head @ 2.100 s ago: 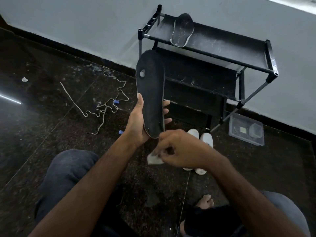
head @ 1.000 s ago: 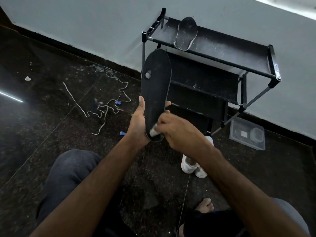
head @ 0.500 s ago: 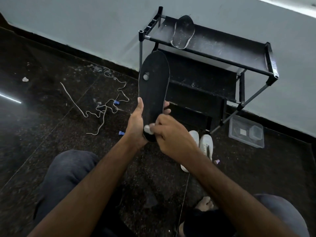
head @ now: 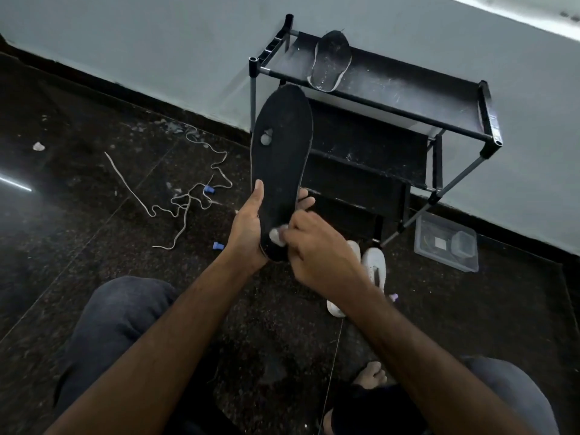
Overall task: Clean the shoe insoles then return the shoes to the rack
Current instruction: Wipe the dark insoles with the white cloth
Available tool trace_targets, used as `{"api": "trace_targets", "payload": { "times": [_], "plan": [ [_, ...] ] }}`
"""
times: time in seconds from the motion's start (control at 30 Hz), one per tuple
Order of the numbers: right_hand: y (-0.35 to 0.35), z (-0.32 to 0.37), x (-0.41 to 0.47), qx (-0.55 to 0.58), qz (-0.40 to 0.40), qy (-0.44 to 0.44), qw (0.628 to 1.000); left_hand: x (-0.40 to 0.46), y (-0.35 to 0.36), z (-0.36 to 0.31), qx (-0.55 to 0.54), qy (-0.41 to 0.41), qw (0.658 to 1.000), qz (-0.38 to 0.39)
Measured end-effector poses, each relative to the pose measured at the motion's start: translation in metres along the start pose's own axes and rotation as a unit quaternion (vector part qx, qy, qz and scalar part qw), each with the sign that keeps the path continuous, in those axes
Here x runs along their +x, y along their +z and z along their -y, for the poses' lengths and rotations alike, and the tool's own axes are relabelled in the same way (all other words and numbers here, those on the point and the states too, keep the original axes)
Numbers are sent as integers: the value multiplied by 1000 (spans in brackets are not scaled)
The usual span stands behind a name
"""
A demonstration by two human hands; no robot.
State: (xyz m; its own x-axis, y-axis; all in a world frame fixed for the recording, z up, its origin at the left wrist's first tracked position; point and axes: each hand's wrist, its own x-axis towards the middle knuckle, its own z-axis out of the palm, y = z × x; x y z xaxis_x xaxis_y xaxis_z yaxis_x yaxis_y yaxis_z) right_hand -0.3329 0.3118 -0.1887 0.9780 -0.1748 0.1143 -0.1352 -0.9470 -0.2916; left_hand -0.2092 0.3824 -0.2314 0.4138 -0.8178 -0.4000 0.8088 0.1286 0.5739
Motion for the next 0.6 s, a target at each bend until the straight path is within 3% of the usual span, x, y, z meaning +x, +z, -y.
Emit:
{"api": "trace_targets", "payload": {
  "times": [0.1,0.13,0.17,0.3,0.37,0.47,0.6],
  "plan": [
    [-26,-11,-9,35,189,13,981,-1,0,-1,0,37,999,-22],
    [-37,-17,-11,45,201,16,978,0,0,-2,8,49,998,-25],
    [-46,-23,-12,57,169,24,984,0,2,-2,12,56,998,-27],
    [-49,-27,2,111,-100,64,987,-1,8,0,-25,31,999,-2],
    [-29,-15,9,70,-119,62,988,-3,8,0,-50,11,999,15],
    [1,-2,0,7,-28,32,999,-2,0,0,-32,14,999,15],
    [-21,-13,-13,80,195,32,977,0,-1,-5,-64,32,997,28]
  ]
}}
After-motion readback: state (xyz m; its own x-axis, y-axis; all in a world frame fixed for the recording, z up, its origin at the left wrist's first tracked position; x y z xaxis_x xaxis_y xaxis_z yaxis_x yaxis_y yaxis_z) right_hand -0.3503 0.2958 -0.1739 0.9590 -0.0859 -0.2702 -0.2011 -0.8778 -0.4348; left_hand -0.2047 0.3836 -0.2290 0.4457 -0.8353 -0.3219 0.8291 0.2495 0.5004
